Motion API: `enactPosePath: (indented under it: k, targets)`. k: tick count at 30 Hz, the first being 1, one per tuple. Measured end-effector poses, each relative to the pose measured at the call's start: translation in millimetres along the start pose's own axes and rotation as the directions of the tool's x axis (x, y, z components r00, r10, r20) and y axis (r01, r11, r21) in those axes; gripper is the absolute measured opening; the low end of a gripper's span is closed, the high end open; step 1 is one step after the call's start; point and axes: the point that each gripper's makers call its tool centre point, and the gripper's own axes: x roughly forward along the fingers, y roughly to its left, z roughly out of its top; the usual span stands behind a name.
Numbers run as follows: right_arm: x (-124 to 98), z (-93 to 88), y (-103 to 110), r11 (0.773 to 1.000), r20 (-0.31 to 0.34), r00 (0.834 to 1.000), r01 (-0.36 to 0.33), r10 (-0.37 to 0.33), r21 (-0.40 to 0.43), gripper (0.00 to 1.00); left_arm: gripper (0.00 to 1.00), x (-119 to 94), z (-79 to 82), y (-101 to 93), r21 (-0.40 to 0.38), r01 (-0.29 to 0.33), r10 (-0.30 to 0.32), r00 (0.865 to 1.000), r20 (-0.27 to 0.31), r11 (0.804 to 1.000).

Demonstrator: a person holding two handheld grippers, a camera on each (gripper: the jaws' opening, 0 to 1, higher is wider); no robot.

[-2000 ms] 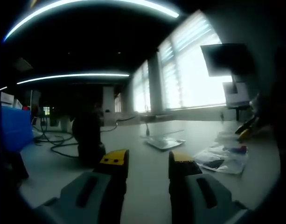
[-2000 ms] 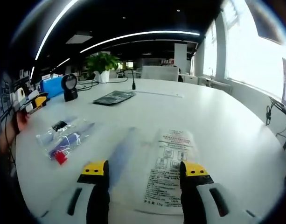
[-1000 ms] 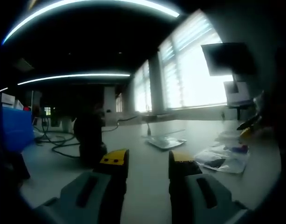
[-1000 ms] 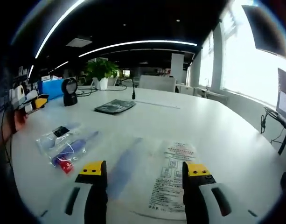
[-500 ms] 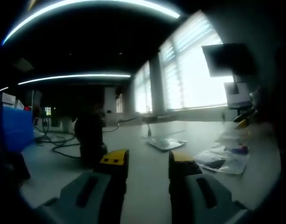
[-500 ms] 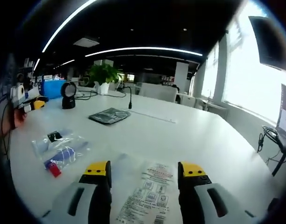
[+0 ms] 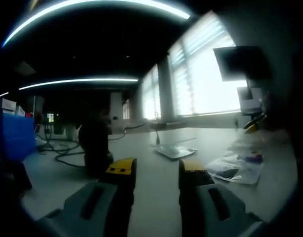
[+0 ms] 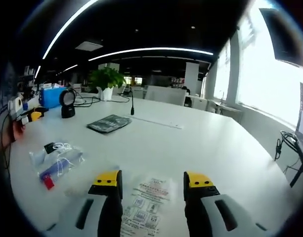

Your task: Clip sheet goods on table flip sheet goods clip sheet goods scan sheet goods put sheet goods back to table

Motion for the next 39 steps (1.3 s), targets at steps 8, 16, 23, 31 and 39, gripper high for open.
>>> enactPosePath:
  k: [8,16,23,31,39]
  targets:
    - [22,-24.5,-17,0.998,-0.063,0.998,-0.027,0.03,0.053,0.38,0.27,0,0.2,0.3,0.0,0.0,0.0,1.0,0.001,1.0]
    - [31,-32.1,-20,0.998,-0.113,0.992,-0.046,0.05,0.032,0.35,0.27,0,0.0,0.5,-0.002,0.0,0.0,1.0,0.0,1.0]
    - [37,-36.0,-25,0.998,-0.137,0.989,-0.042,0.048,0.041,0.29,0.27,0,0.6,0.3,0.001,0.001,-0.001,1.0,0.003,1.0]
    - [38,-41.8,-12,0.995,-0.179,0.979,-0.091,0.099,0.051,0.28,0.27,0,0.3,-0.2,0.001,0.003,-0.003,1.0,0.002,1.0]
    - [38,-45.0,-14,0.992,-0.197,0.974,-0.092,0.108,0.09,0.29,0.27,0,0.8,-1.4,0.004,0.004,-0.004,1.0,0.003,1.0]
